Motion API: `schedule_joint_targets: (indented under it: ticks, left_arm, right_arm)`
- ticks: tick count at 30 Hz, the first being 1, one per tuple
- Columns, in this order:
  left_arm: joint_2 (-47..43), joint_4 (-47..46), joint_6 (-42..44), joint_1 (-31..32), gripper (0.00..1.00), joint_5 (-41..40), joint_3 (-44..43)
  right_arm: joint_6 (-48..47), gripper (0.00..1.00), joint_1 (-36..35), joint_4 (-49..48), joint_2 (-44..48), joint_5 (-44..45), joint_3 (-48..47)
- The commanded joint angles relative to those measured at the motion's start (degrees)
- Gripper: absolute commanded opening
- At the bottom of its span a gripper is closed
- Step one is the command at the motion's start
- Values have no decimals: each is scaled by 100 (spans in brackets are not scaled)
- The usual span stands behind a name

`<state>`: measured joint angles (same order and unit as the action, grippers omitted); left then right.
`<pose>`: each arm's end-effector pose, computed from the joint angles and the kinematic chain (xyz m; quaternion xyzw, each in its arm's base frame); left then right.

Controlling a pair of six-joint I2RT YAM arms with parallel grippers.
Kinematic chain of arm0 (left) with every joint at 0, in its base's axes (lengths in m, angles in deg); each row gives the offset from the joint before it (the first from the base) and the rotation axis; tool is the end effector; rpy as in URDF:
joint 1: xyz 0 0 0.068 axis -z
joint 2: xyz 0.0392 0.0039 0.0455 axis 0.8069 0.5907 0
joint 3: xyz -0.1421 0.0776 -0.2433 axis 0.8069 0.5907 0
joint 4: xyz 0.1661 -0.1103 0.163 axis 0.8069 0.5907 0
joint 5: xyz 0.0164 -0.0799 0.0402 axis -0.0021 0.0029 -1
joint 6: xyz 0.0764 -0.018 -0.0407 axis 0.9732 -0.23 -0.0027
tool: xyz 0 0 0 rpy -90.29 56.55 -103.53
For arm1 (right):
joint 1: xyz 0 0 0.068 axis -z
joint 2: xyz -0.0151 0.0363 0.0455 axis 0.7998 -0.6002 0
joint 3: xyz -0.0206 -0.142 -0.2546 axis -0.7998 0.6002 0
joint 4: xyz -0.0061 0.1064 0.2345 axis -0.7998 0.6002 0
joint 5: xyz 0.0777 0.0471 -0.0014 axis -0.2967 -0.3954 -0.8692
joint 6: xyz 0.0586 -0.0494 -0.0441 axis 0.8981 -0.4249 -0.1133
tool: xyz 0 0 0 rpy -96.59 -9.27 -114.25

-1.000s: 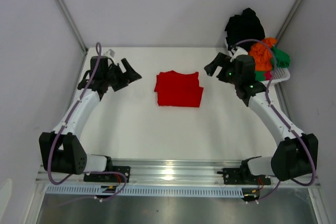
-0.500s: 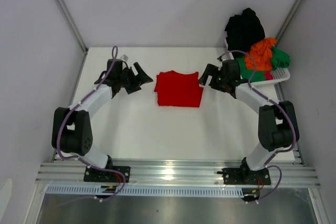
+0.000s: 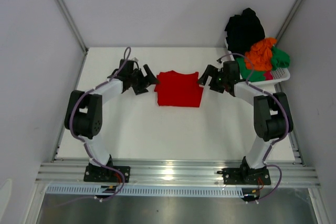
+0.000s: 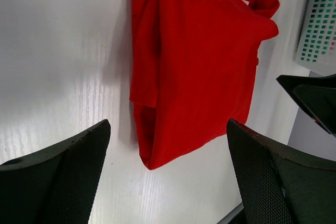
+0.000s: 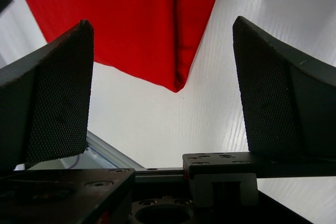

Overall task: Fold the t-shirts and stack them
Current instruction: Neatly place the folded tshirt to the corner

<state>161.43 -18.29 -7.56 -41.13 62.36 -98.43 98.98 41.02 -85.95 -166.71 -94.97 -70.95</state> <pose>0.3991 -0.1197 0.1943 -0.1526 0.8969 -0.3264 0.2564 0.4094 0.1128 0.1912 0.0614 0.8933 0.2809 0.3456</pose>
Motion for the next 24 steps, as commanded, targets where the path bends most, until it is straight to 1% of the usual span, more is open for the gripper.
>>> schedule_joint_targets:
  ticks: [1, 4, 7, 13, 18, 19, 24]
  left_arm:
    - [16, -249, -157, 131, 93, 221, -208]
    - [-194, -284, -52, 192, 93, 64, -32]
    - [-406, -48, 185, 192, 93, -77, -41]
    - [-748, 243, 484, 201, 93, -209, -251]
    - [-819, 603, 642, 201, 94, -402, -506]
    - [-810, 699, 652, 210, 94, -446, -541]
    - [-863, 999, 897, 210, 94, -640, -717]
  right_arm:
    - [381, 98, 181, -642, 45, -393, -127]
    - [145, 98, 225, -520, 265, -402, -101]
    - [-84, 98, 225, -432, 467, -332, -31]
    - [-304, 98, 225, -124, 581, -349, -189]
    - [-375, 99, 225, -71, 792, -148, -154]
    - [-392, 99, 225, 103, 827, -51, -162]
    - [-498, 99, 217, 245, 1038, 108, -119]
